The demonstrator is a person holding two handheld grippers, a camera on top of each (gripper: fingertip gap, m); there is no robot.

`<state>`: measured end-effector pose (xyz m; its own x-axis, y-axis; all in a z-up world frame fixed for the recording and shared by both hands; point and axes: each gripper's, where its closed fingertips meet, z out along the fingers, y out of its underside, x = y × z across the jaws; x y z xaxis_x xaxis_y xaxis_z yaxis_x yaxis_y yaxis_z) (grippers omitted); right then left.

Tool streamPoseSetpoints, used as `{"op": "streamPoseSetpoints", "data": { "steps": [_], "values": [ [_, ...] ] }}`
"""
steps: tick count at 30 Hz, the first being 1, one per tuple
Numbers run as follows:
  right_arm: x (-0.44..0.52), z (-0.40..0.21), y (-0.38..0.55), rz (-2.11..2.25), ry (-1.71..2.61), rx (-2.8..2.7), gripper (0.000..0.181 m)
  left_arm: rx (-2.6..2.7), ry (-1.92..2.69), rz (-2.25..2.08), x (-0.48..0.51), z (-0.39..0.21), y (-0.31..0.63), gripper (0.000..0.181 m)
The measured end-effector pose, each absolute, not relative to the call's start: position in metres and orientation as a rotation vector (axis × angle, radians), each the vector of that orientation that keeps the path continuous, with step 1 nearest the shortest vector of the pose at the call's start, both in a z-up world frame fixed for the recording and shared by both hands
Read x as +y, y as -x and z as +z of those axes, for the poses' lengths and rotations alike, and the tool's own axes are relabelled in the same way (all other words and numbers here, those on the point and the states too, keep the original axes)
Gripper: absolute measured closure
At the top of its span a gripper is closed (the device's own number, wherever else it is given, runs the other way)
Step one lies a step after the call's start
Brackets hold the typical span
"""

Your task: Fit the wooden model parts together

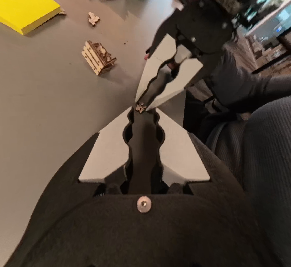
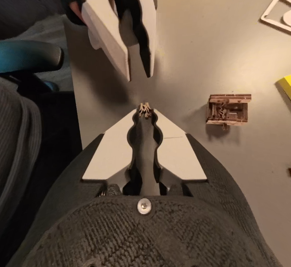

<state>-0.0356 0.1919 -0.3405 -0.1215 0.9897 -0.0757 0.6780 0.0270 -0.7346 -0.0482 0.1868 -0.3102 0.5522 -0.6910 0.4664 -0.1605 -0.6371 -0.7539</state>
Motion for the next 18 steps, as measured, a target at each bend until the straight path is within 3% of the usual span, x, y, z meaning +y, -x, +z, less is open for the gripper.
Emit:
{"op": "streamPoseSetpoints", "data": {
  "steps": [4, 11, 15, 18],
  "values": [
    [0.187, -0.341, 0.032, 0.9, 1.647, -1.92, 0.169, 0.959, 2.091, -0.787, 0.174, -0.321, 0.038, 0.158],
    [0.154, -0.34, 0.014, 0.978, 1.638, -1.885, 0.171, 1.242, 1.839, -0.733, 0.127, -0.306, 0.002, 0.144],
    [0.142, -0.337, 0.0, 0.977, 1.629, -1.83, 0.147, 1.363, 1.708, -0.423, 0.115, -0.316, -0.004, 0.129],
    [0.134, -0.332, -0.015, 0.99, 1.612, -1.777, 0.144, 1.461, 1.655, -0.201, 0.113, -0.329, -0.007, 0.118]
  ]
}}
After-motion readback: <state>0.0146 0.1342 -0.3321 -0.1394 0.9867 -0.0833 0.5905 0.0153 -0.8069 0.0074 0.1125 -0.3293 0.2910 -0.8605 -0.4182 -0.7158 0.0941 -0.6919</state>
